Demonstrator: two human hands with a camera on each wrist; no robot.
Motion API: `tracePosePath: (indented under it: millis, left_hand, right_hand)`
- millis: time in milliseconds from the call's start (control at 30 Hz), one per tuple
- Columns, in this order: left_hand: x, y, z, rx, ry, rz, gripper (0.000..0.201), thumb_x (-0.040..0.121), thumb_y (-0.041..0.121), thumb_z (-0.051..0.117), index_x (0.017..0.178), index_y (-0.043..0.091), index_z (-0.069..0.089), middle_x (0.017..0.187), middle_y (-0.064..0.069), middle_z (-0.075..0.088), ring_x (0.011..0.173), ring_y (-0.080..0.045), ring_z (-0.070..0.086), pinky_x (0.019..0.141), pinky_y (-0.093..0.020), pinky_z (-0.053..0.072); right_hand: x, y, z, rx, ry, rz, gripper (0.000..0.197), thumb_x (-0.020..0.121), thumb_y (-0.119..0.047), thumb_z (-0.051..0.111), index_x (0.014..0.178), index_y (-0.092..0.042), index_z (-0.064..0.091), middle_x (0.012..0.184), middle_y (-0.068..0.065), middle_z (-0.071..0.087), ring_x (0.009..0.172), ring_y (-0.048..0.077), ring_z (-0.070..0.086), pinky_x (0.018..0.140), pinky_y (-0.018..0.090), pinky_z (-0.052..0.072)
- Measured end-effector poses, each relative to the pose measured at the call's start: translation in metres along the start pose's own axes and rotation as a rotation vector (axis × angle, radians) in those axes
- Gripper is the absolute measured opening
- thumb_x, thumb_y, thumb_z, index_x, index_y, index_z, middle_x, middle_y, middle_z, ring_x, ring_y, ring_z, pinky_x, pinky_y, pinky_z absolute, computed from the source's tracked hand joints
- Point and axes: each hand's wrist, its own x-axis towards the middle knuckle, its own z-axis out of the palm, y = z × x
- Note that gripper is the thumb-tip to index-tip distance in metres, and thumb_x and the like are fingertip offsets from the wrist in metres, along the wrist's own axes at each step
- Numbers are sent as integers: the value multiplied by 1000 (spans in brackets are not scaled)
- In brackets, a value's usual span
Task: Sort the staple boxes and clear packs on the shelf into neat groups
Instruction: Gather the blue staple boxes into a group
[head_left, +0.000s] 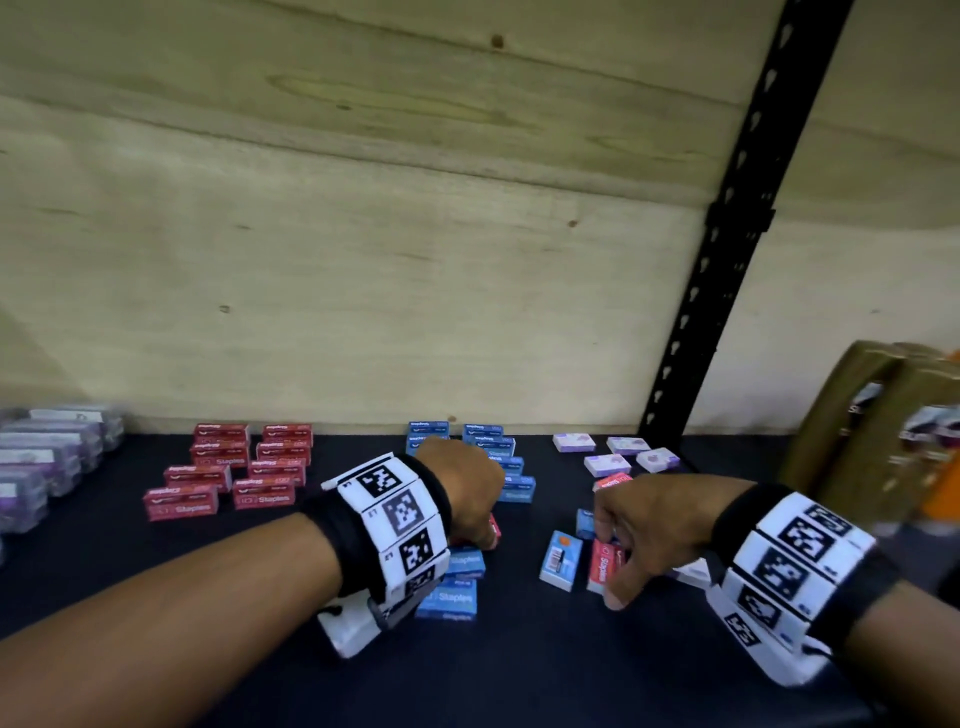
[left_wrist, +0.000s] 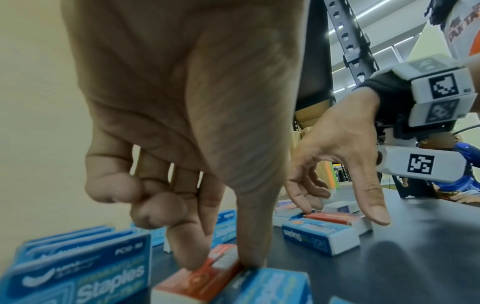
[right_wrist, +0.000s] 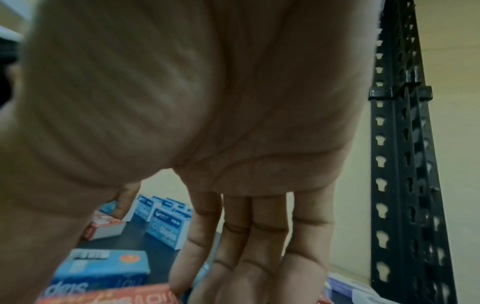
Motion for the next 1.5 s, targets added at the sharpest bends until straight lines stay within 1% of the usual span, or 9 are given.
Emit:
tracePosePath:
  millis: [67, 300, 433, 767, 867, 1033, 1200, 1300, 1500]
  left_hand:
    - [2, 0, 0, -9, -5, 27, 44, 89, 56, 58, 73, 16, 54, 81, 1, 56, 80, -23, 57, 68, -35, 39]
    - [3, 0, -5, -128, -135, 159, 51, 98, 56, 40, 115, 17, 68, 107, 1, 65, 100, -20, 58, 83, -36, 48]
    - [8, -5, -6, -230, -154, 208, 46, 102, 46, 37, 103, 11, 67, 92, 0, 62, 87, -16, 55, 78, -30, 42]
    - [10, -14, -5, -367, -95, 207, 30, 95, 40, 59, 116, 22, 67, 111, 7, 68, 98, -10, 61, 87, -26, 49]
    - [10, -15, -6, -368, -70, 209, 27, 94, 32, 62, 117, 19, 67, 109, 6, 67, 91, -8, 58, 78, -22, 44]
    - [2, -30, -12, -398, -20, 189, 29, 95, 33, 61, 120, 21, 65, 114, 6, 66, 99, -11, 59, 85, -24, 45]
    - [-22, -64, -21, -387, 16, 103, 27, 93, 36, 63, 117, 25, 67, 111, 8, 66, 98, -11, 59, 83, -25, 45]
    - [-49, -92, -21, -397, 10, 21, 25, 92, 33, 63, 115, 25, 68, 106, 10, 67, 95, -9, 60, 83, -24, 46]
    - [-104, -147, 0, -363, -73, -178, 25, 88, 34, 67, 113, 30, 68, 101, 14, 66, 87, -6, 60, 74, -22, 44]
  right_hand:
    - [-1, 0, 3, -8, 20, -6, 59, 60, -58, 85, 100, -37, 48, 93, -15, 55, 89, 10, 56, 80, 28, 49]
    - [-1, 1, 5, 25, 19, -26, 60, 62, -54, 86, 104, -38, 46, 100, -13, 57, 95, 12, 59, 86, 33, 52]
    - [-2, 2, 2, 40, 24, -33, 57, 63, -49, 85, 105, -38, 49, 96, -13, 58, 89, 9, 59, 82, 30, 52]
    - [6, 8, -11, 59, 88, -23, 58, 69, -32, 87, 114, -36, 51, 93, -11, 62, 78, 8, 58, 61, 20, 42]
    - [7, 7, -14, 87, 71, -75, 59, 71, -28, 86, 120, -36, 55, 103, -7, 66, 77, 4, 58, 64, 15, 43]
    - [14, 4, -20, 226, 33, -153, 59, 79, -5, 78, 121, -37, 53, 99, 1, 69, 65, 10, 64, 62, 17, 51]
    - [24, -21, -38, 155, 116, -250, 62, 79, -7, 76, 121, -45, 50, 65, -34, 61, 51, -16, 52, 60, 12, 40]
    - [30, -49, -49, 179, 143, -336, 54, 83, -13, 71, 123, -43, 53, 79, -19, 62, 51, -12, 52, 56, 9, 39]
    - [43, -125, -64, 47, 181, -503, 46, 94, -18, 58, 131, -44, 53, 111, -11, 60, 74, -3, 53, 69, 10, 38]
